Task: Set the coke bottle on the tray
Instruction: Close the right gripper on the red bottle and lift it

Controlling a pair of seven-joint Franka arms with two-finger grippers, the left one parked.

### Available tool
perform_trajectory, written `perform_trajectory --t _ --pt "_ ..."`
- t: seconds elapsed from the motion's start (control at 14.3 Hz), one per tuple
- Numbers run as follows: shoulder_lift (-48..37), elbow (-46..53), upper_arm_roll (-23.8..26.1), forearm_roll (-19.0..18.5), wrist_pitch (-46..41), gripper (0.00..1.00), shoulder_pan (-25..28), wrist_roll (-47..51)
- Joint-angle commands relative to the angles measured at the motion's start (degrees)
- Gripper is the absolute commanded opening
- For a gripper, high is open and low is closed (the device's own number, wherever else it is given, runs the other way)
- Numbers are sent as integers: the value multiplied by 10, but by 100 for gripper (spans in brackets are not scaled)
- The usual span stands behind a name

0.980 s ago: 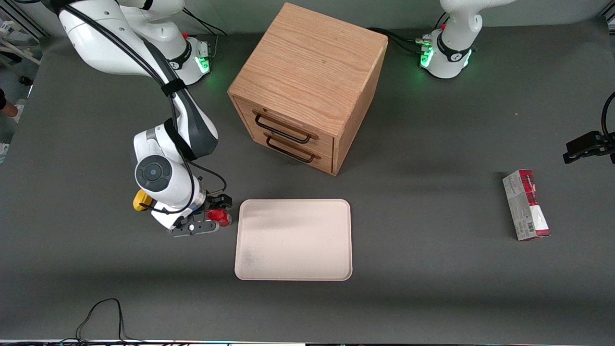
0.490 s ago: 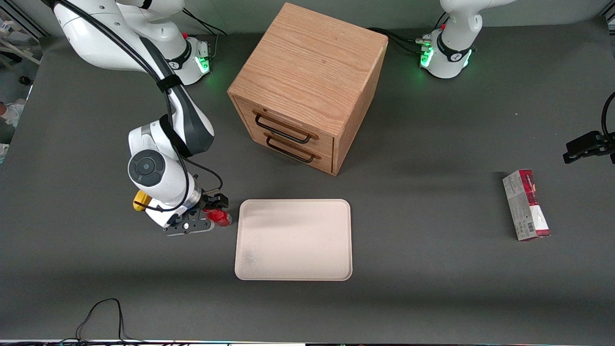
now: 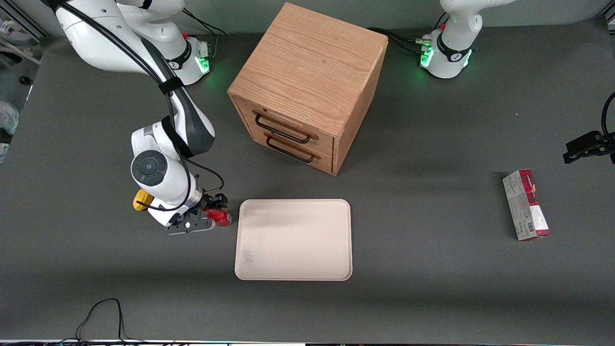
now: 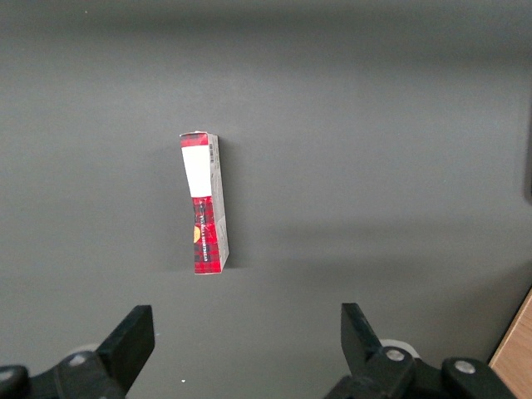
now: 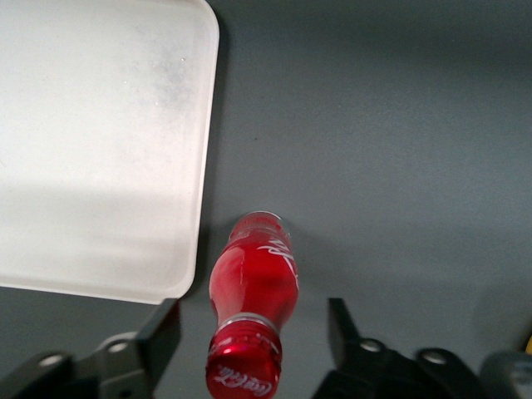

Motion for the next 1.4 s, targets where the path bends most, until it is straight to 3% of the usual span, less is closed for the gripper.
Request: perform_trajectory --t 0.0,0.28,0.49,0.84,1.05,1.33 --pt "-16 -16 2 -9 10 38 -3 11" --pt "-16 -14 2 -6 8 0 -3 17" --pt "-16 21 1 -2 -8 0 -3 20" --pt "-5 164 0 11 -140 0 -13 18" --pt "51 329 2 12 -240 0 -21 17" --pt "125 443 32 10 -269 0 -18 47"
